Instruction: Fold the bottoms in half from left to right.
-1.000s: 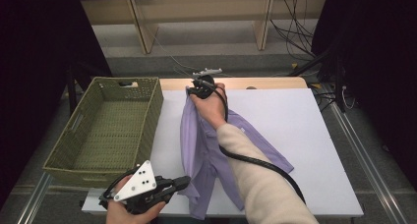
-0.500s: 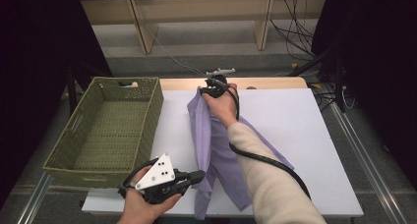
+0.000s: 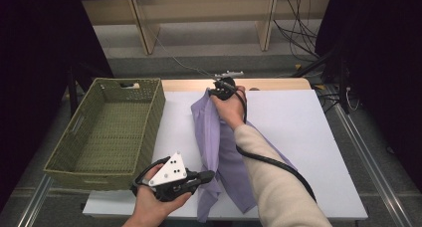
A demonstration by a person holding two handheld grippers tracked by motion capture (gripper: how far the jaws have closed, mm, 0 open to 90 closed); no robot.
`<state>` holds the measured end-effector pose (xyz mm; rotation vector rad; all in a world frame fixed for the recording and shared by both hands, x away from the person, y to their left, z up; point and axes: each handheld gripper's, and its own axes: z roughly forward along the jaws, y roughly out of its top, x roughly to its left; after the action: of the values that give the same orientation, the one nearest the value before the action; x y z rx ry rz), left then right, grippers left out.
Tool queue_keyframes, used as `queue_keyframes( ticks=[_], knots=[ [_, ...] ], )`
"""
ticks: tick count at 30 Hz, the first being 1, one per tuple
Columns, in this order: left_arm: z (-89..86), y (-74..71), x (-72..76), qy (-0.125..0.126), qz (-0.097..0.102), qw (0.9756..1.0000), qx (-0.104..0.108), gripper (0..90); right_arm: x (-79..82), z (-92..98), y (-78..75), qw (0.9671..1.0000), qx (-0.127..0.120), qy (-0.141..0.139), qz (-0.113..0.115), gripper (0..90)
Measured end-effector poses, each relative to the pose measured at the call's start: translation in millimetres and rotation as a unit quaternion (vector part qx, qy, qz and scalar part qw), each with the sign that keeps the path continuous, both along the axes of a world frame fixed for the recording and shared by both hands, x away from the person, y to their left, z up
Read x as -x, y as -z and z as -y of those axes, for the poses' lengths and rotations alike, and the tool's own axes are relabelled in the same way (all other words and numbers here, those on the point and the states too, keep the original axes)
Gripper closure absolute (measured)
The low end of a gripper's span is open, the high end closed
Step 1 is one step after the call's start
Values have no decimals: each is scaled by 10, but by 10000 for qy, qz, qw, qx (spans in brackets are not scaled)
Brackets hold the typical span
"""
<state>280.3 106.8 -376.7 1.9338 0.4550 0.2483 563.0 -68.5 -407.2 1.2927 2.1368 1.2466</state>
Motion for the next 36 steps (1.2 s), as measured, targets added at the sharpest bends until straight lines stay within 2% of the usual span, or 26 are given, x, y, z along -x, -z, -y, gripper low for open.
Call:
queue_keyframes(
  ticks=[18,28,36],
  knots=[
    [147,153,-178,27,-147,9998,-133,893,-74,125,112,10000,75,14,23,852],
    [223,244,-266,23,-278,9993,-233,892,-119,181,186,9999,122,39,-33,848],
    [306,290,-324,81,-310,9990,-303,893,-138,194,234,9998,196,21,-75,843]
  ],
)
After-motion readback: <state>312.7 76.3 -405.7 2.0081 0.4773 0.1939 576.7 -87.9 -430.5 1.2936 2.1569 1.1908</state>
